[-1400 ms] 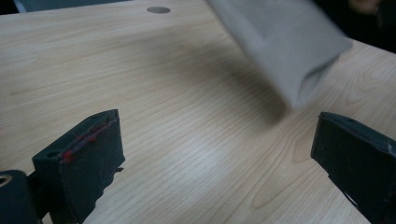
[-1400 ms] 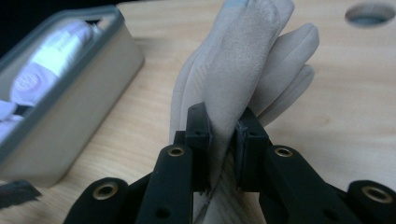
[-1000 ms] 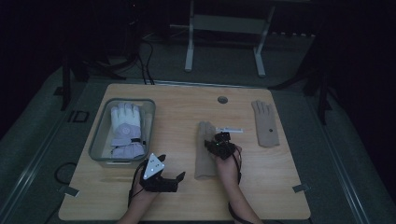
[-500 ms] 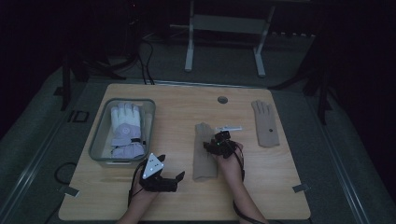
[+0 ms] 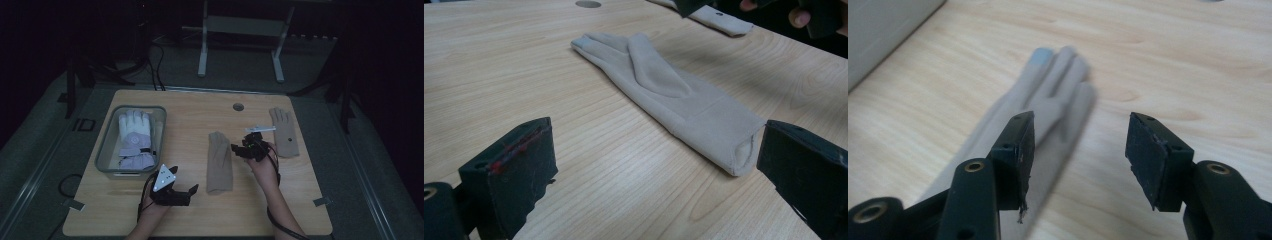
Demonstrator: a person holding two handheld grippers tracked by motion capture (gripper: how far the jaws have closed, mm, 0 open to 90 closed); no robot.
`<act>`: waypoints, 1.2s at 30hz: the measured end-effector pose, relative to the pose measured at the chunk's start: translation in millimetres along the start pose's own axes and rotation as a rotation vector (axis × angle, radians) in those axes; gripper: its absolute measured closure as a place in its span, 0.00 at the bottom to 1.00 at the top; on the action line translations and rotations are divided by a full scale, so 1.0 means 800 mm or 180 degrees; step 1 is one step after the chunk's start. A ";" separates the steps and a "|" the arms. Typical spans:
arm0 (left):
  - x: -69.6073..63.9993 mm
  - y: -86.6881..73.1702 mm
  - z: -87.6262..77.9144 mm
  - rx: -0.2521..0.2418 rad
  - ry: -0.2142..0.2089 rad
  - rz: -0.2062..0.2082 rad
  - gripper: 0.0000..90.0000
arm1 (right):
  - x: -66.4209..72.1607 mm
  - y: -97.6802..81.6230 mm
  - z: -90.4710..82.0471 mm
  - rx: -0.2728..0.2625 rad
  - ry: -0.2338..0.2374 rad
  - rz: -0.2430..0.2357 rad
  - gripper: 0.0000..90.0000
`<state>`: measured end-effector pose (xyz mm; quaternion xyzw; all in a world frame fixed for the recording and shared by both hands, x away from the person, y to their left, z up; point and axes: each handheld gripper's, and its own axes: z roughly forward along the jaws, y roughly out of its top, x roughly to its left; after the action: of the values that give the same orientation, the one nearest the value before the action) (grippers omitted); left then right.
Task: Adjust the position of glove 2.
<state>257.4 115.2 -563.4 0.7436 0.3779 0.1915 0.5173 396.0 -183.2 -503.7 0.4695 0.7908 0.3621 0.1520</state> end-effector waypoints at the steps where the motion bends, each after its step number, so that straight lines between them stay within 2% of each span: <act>1: 0.000 0.000 0.000 0.0000 0.0000 0.0000 0.03 | -0.003 0.001 -0.002 0.0005 -0.0024 -0.0015 0.50; 3: 0.000 0.000 0.000 -0.0001 0.0005 -0.0011 0.03 | -0.009 0.001 -0.006 -0.0005 -0.0097 -0.0134 0.49; 4: 0.000 0.000 0.000 -0.0004 0.0003 -0.0015 0.03 | -0.012 0.001 -0.008 0.0012 -0.0141 -0.0139 0.49; 7: 0.001 -0.001 0.001 0.0008 -0.0010 -0.0012 0.03 | -0.022 0.001 -0.011 -0.0003 -0.0123 -0.0092 0.49; 8: 0.000 -0.001 0.001 0.0005 -0.0010 -0.0001 0.03 | -0.032 0.001 -0.016 -0.0019 -0.0152 -0.0121 0.48; 9: 0.000 -0.001 0.001 0.0004 -0.0012 0.0003 0.03 | -0.032 0.001 -0.016 -0.0019 -0.0152 -0.0121 0.48; 12: 0.000 -0.001 0.001 -0.0003 -0.0008 0.0003 0.03 | -0.049 0.000 -0.026 -0.0067 -0.0293 -0.0254 0.46; 13: 0.000 -0.001 0.001 -0.0007 -0.0013 -0.0016 0.03 | -0.049 0.000 -0.026 -0.0067 -0.0293 -0.0254 0.46; 14: 0.000 -0.002 0.001 -0.0012 -0.0005 -0.0028 0.03 | -0.060 0.000 -0.030 -0.0082 -0.0309 -0.0257 0.46; 16: 0.000 -0.002 0.001 -0.0018 -0.0001 -0.0018 0.03 | -0.065 0.000 -0.032 -0.0087 -0.0330 -0.0269 0.46; 17: 0.000 -0.002 0.001 -0.0019 -0.0009 -0.0002 0.03 | -0.079 0.002 -0.037 -0.0100 -0.0353 -0.0243 0.46; 19: 0.000 -0.002 0.001 -0.0019 -0.0004 0.0007 0.03 | -0.084 0.003 -0.039 -0.0107 -0.0386 -0.0229 0.47; 20: 0.000 -0.002 0.001 -0.0026 -0.0022 -0.0006 0.03 | -0.090 0.004 -0.042 -0.0118 -0.0415 -0.0226 0.47; 21: 0.000 -0.002 0.001 -0.0038 -0.0026 -0.0013 0.03 | -0.106 0.006 -0.048 -0.0145 -0.0486 -0.0177 0.47; 23: 0.001 -0.002 0.001 -0.0032 -0.0024 -0.0013 0.03 | -0.118 0.009 -0.053 -0.0168 -0.0540 -0.0158 0.47; 24: 0.001 -0.003 0.001 -0.0036 -0.0025 -0.0019 0.03 | -0.118 0.009 -0.053 -0.0168 -0.0540 -0.0158 0.47; 25: 0.001 -0.003 0.002 -0.0032 -0.0020 -0.0024 0.03 | -0.125 0.010 -0.055 -0.0170 -0.0569 -0.0119 0.47; 26: 0.001 -0.003 0.002 -0.0036 -0.0009 -0.0022 0.03 | -0.140 0.011 -0.059 -0.0203 -0.0612 -0.0042 0.47; 28: 0.001 -0.003 0.001 -0.0035 0.0000 -0.0024 0.03 | -0.145 0.012 -0.059 -0.0194 -0.0628 -0.0015 0.47; 29: 0.002 -0.003 0.001 -0.0029 -0.0003 -0.0029 0.03 | -0.158 0.012 -0.059 -0.0189 -0.0669 0.0048 0.47; 31: 0.002 -0.003 0.002 -0.0032 -0.0008 -0.0033 0.03 | -0.162 0.012 -0.058 -0.0172 -0.0682 0.0061 0.47; 32: 0.002 -0.003 0.002 -0.0024 -0.0011 -0.0028 0.03 | -0.175 0.013 -0.057 -0.0149 -0.0732 0.0091 0.48; 36: 0.003 -0.004 0.002 -0.0021 -0.0024 -0.0043 0.03 | -0.187 0.012 -0.053 -0.0076 -0.0784 0.0078 0.50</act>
<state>259.0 116.0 -567.1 0.7400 0.3804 0.1865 0.5224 454.4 -326.1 -482.0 0.5182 0.7560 0.3129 0.2492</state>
